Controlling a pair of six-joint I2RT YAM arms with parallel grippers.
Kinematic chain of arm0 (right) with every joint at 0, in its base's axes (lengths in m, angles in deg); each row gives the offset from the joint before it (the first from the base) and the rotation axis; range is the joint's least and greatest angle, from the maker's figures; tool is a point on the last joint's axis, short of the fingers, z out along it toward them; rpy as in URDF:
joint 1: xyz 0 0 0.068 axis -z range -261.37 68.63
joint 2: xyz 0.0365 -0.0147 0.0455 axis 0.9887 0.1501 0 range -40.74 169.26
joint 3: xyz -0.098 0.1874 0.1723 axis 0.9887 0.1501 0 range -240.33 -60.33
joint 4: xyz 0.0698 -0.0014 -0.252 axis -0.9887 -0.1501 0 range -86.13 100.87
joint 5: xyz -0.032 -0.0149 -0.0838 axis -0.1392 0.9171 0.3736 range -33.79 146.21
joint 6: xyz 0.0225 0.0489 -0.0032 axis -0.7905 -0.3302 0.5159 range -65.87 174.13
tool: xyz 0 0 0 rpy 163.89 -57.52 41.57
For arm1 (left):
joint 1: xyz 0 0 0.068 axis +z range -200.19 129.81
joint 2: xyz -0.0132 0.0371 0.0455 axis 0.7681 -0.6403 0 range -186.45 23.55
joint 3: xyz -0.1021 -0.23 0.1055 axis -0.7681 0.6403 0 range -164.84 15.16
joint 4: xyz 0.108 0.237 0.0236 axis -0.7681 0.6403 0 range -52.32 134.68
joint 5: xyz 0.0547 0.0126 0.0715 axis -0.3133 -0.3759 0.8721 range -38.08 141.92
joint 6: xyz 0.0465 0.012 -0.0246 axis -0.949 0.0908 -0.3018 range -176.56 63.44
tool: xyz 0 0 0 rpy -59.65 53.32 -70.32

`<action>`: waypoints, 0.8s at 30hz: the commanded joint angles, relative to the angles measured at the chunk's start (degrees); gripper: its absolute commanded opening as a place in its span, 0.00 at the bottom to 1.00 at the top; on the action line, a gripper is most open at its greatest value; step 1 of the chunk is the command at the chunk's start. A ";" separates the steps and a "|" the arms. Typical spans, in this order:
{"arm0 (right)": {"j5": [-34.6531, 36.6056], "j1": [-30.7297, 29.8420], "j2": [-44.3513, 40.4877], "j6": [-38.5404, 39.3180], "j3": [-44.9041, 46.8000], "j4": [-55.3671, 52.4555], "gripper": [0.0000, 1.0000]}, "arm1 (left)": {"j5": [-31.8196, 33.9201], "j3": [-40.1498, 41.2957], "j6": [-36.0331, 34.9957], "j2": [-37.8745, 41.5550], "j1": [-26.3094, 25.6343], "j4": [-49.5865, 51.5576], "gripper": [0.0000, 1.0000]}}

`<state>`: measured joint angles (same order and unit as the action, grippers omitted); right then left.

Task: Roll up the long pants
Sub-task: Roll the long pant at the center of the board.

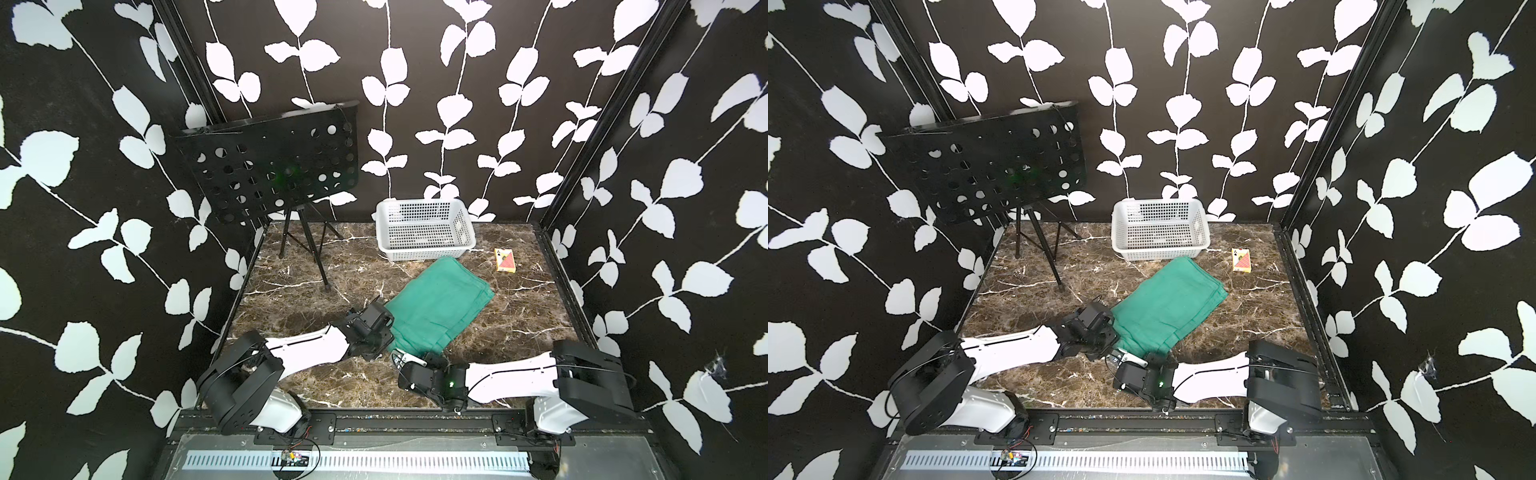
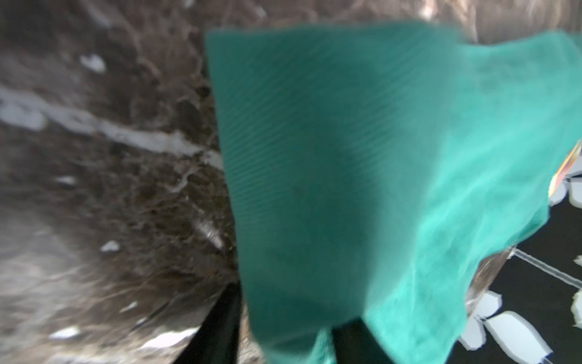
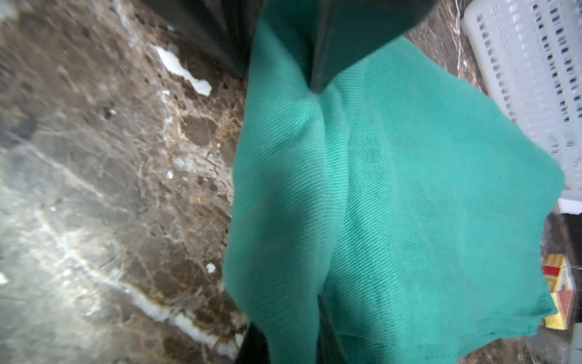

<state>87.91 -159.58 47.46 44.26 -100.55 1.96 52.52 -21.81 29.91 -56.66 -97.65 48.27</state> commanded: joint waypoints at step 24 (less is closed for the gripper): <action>-68.93 37.27 -11.29 -36.48 24.15 21.24 0.01 | -1.59 -4.02 -7.99 -5.38 -2.22 -9.21 0.87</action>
<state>23.74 -123.41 33.87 11.34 -78.87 24.61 51.71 -23.27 24.97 -60.48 -101.65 41.49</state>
